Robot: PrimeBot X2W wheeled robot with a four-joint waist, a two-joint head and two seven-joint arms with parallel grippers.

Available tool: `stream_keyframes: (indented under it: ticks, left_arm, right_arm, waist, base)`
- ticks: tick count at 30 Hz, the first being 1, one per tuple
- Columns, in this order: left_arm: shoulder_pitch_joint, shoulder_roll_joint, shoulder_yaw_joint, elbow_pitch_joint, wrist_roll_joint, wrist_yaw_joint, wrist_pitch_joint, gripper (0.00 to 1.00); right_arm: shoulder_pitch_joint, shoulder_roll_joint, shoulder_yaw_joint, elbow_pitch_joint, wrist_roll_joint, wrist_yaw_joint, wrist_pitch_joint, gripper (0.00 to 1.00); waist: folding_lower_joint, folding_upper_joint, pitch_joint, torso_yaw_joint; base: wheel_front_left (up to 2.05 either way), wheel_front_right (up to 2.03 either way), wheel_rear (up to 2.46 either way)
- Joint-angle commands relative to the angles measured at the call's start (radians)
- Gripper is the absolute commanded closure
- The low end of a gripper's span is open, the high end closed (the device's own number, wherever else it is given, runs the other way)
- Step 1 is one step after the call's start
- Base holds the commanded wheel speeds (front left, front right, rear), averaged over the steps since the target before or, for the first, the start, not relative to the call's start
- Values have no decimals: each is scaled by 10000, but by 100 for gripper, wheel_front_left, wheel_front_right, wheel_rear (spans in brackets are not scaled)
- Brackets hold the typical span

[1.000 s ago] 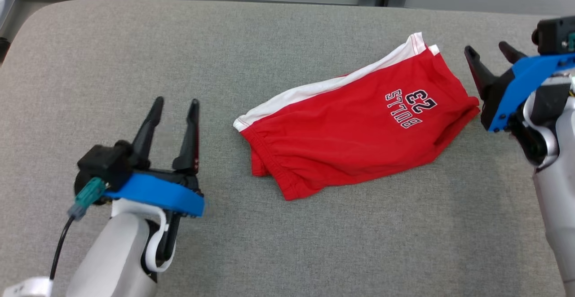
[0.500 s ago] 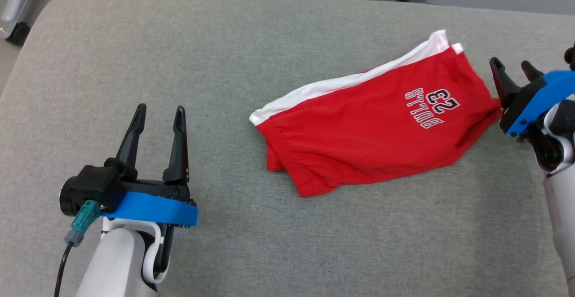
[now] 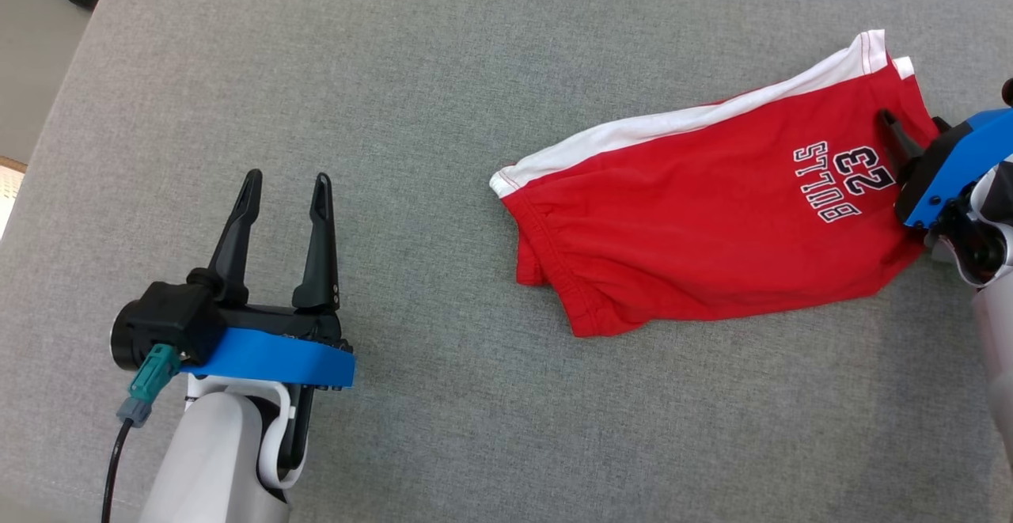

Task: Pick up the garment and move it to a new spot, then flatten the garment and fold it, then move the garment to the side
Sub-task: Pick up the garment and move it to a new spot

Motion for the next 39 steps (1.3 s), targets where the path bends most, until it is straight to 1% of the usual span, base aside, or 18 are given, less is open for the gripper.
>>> stream_keyframes:
  ticks: [1,6,7,8,11,17,20,26,31,33,36,39]
  left_arm:
    - [-106,-47,13,-33,80,-81,-42,0]
    - [-146,-8,-108,-29,-9,-79,-42,0]
    - [-163,4,-116,-28,-13,-69,-42,0]
    - [-185,19,-117,-32,-20,-57,-43,0]
    - [-225,85,-95,-2,-50,-58,-43,0]
    - [-151,199,-59,75,-47,-58,-43,0]
    - [40,268,-72,95,-41,-58,-43,0]
    - [340,407,-27,123,-60,-59,-43,0]
    - [577,456,17,162,-27,-59,-43,0]
    - [651,454,-6,180,-31,-59,-43,0]
    - [732,440,-58,184,-30,-59,-43,0]
    - [856,444,-138,176,-8,-59,-43,0]
  right_arm:
    - [47,-6,64,242,-107,-9,118,0]
    - [80,-50,298,857,-473,-17,439,0]
    - [82,6,408,883,-507,-16,476,54]
    - [60,75,537,848,-503,-14,482,100]
    - [49,183,860,655,-343,-5,337,100]
    - [305,-23,1005,-21,306,-5,-433,100]
    - [622,-160,934,-359,571,-5,-720,100]
    - [1579,-418,436,-1018,886,-5,-1101,100]
    - [2308,-547,-93,-1641,646,-3,-1285,100]
    - [2537,-663,-299,-1897,325,-3,-1299,100]
    - [2787,-572,-603,-2339,-97,-3,-1215,100]
    - [3009,-339,-788,-2872,-566,-3,-1052,100]
  waist:
    - [0,0,11,9]
    - [0,0,61,-61]
    - [0,0,69,-84]
    - [0,0,86,-118]
    - [0,0,79,-231]
    - [0,0,-251,-550]
    - [0,0,-505,-782]
    - [0,0,-1065,-1244]
    - [0,0,-1416,-1493]
    - [0,0,-1508,-1532]
    - [0,0,-1631,-1544]
    - [0,0,-1750,-1525]
  base:
    - [0,0,0]
    - [0,0,0]
    - [0,0,0]
    - [0,0,0]
    - [0,0,0]
    - [0,0,0]
    - [0,0,0]
    - [0,0,0]
    - [0,0,0]
    - [0,0,0]
    - [0,0,0]
    - [0,0,0]
